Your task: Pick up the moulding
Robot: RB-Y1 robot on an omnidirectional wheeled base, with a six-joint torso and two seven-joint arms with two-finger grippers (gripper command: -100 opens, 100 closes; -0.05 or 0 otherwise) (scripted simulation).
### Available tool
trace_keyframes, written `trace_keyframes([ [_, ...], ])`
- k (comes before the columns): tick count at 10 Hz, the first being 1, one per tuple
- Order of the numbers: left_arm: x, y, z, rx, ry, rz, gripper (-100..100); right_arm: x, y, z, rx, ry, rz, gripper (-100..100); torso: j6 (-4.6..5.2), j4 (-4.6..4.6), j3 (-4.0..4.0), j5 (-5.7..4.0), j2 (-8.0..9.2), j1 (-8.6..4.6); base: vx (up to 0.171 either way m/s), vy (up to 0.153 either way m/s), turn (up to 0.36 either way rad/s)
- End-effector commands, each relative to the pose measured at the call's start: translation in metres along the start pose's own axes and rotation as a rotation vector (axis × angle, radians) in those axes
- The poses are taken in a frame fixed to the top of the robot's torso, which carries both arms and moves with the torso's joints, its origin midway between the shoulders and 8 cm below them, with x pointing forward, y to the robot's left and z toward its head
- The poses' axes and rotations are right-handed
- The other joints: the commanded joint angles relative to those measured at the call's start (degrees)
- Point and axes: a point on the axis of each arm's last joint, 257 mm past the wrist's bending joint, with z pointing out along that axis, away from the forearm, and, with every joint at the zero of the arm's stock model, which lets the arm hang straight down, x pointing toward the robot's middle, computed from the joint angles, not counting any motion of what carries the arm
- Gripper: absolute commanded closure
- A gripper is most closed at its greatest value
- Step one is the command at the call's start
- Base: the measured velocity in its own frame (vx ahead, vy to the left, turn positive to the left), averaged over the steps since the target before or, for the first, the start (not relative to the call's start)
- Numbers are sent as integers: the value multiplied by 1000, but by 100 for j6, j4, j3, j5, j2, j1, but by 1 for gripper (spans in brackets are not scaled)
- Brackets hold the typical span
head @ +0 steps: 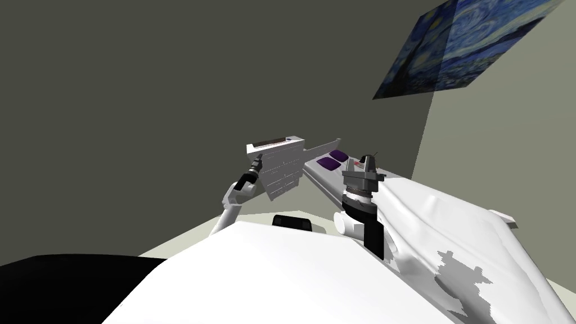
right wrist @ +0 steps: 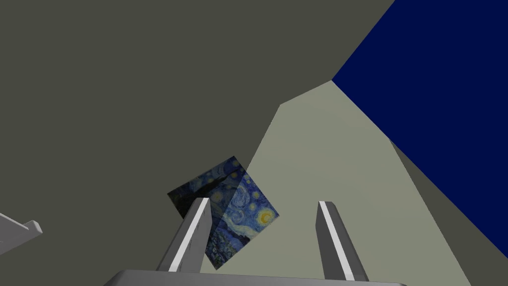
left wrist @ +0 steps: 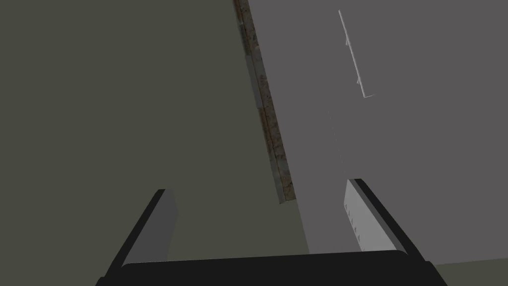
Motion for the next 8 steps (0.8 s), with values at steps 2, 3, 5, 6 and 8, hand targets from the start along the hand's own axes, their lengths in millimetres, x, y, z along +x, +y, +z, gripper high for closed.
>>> trace_keyframes([
  [2,-3,10,12,-50,6,6,-100,0,0,0,0,0,0,0,0,1,1,-1,1,-3,-44,-32,-16],
  [3,-12,21,24,-86,5,21,-100,0,0,0,0,0,0,0,-2,0,-2,0,-5,0,-52,-49,-55],
  [5,-11,26,29,-119,9,20,-100,0,0,0,0,0,0,0,-1,1,1,-2,-1,-7,-37,-33,-8],
  [6,-23,34,39,-152,2,34,-100,0,0,0,0,0,0,0,-2,-1,-3,0,-7,2,-46,-31,-40],
  [8,-22,40,46,-188,5,32,-100,0,0,0,0,0,0,0,-1,0,-2,-1,-4,-3,-31,-31,-19],
])
